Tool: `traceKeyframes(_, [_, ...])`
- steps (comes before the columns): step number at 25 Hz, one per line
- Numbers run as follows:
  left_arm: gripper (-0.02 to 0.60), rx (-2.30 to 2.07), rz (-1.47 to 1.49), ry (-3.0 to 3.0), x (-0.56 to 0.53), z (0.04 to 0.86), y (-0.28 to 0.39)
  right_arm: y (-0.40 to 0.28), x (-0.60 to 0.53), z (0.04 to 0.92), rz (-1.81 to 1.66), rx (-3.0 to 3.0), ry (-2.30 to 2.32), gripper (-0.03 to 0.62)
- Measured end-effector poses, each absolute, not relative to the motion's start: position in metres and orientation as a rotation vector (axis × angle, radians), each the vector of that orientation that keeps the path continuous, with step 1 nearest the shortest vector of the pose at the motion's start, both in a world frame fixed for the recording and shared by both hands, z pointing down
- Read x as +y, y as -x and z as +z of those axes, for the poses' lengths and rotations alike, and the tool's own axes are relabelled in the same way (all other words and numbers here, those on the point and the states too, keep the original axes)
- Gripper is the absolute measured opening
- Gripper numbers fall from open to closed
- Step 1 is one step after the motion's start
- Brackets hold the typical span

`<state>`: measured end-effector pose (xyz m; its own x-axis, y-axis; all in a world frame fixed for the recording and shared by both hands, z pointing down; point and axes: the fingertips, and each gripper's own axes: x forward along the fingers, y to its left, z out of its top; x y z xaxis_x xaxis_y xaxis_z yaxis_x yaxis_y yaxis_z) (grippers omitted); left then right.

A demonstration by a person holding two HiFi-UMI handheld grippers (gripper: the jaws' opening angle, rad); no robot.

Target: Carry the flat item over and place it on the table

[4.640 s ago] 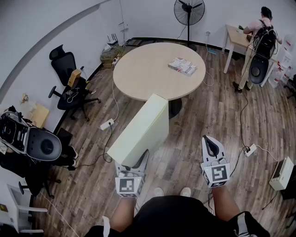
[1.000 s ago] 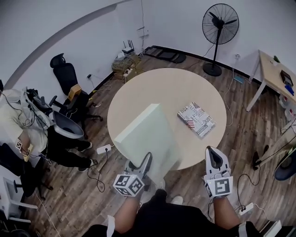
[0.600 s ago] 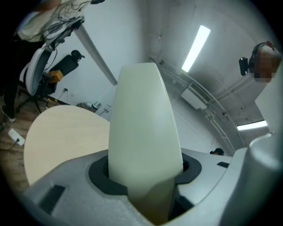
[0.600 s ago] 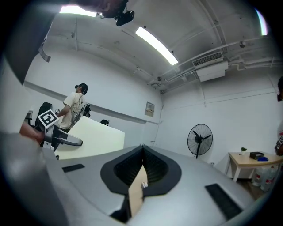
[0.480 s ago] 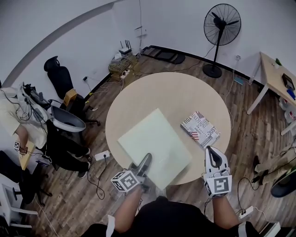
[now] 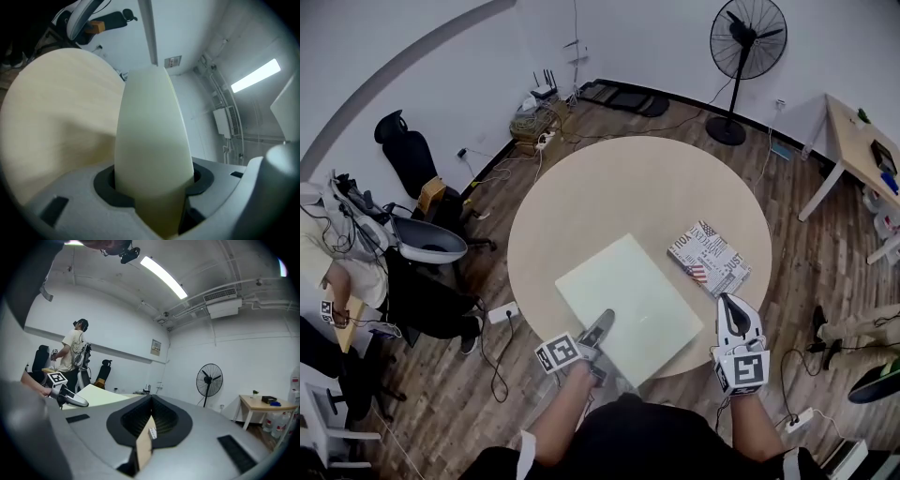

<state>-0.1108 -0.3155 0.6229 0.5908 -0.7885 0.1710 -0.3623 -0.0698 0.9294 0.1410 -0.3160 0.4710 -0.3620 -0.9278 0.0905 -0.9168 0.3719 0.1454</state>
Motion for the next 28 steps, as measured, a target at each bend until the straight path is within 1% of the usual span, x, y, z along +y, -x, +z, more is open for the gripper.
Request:
traceKeyframes(4, [0.253, -0.931, -0.462, -1.592, -0.32, 0.65, 0.109, -0.141, -0.318, 0.483, -0.071, -2.439, -1.685, -0.003])
traceKeyframes(9, [0.255, -0.917, -0.414, -1.538, -0.33, 0.681, 0.107, -0.141, -0.32, 0.462, -0.145, -2.418, -1.74, -0.003])
traceKeyframes(21, [0.27, -0.827, -0.309, -1.512, -0.342, 0.721, 0.084, -0.138, -0.332, 0.453, -0.143, -2.396, -1.771, -0.003])
traceKeyframes(23, [0.282, -0.821, -0.295, -1.501, -0.343, 0.726, 0.08, -0.141, -0.335, 0.455, -0.123, -2.402, -1.77, -0.003])
traceKeyframes(28, [0.351, -0.926, -0.141, -1.499, -0.342, 0.735, 0.08, -0.144, -0.347, 0.451, -0.12, -2.428, -1.751, -0.003])
